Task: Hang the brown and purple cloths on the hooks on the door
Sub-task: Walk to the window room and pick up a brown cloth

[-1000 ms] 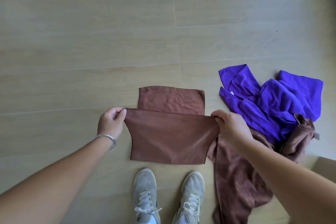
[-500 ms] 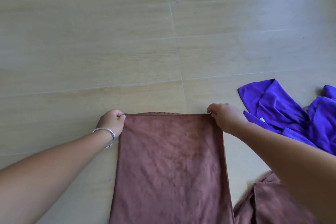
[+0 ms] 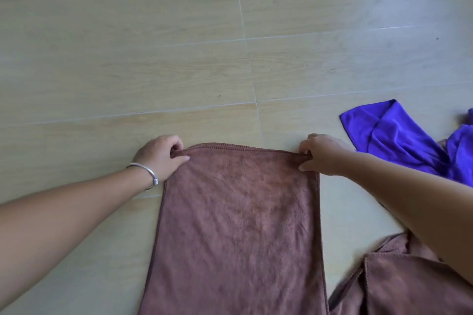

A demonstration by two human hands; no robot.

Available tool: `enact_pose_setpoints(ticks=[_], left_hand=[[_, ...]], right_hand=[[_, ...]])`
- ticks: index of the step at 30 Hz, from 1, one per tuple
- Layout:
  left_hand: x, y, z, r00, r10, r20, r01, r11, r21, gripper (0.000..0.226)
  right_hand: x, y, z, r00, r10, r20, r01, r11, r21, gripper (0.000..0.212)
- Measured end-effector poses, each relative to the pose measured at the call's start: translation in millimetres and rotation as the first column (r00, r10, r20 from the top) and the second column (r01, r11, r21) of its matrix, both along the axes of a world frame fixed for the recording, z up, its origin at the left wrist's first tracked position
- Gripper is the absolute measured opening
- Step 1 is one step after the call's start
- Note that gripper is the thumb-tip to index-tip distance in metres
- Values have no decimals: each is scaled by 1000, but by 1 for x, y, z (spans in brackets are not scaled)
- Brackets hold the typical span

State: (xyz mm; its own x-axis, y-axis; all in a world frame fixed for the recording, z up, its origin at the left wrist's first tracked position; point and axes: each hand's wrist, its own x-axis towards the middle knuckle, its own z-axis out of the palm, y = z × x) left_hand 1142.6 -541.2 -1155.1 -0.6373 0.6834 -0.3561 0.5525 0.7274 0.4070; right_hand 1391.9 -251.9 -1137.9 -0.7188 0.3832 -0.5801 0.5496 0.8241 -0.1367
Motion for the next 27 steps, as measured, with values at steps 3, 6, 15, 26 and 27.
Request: enact_pose_setpoints(ticks=[3, 6, 15, 26, 27], left_hand=[[-7, 6, -3, 998, 66, -8, -66, 997, 42, 25], [-18, 15, -4, 994, 109, 11, -109, 989, 96, 29], [-51, 52, 17, 944, 323, -62, -278, 884, 377, 42], [72, -24, 18, 654, -704, -276, 717, 694, -72, 75], [80, -33, 18, 599, -747, -286, 758, 645, -95, 77]], right_hand=[[-4, 3, -2, 997, -45, -60, 47, 999, 27, 28], [-13, 8, 0, 978, -131, -165, 144, 987, 72, 22], [-50, 14, 22, 721, -255, -644, 392, 917, 75, 30], [34, -65, 12, 829, 464, -311, -439, 886, 151, 60], [43, -69, 11, 817, 494, -296, -478, 869, 131, 63]])
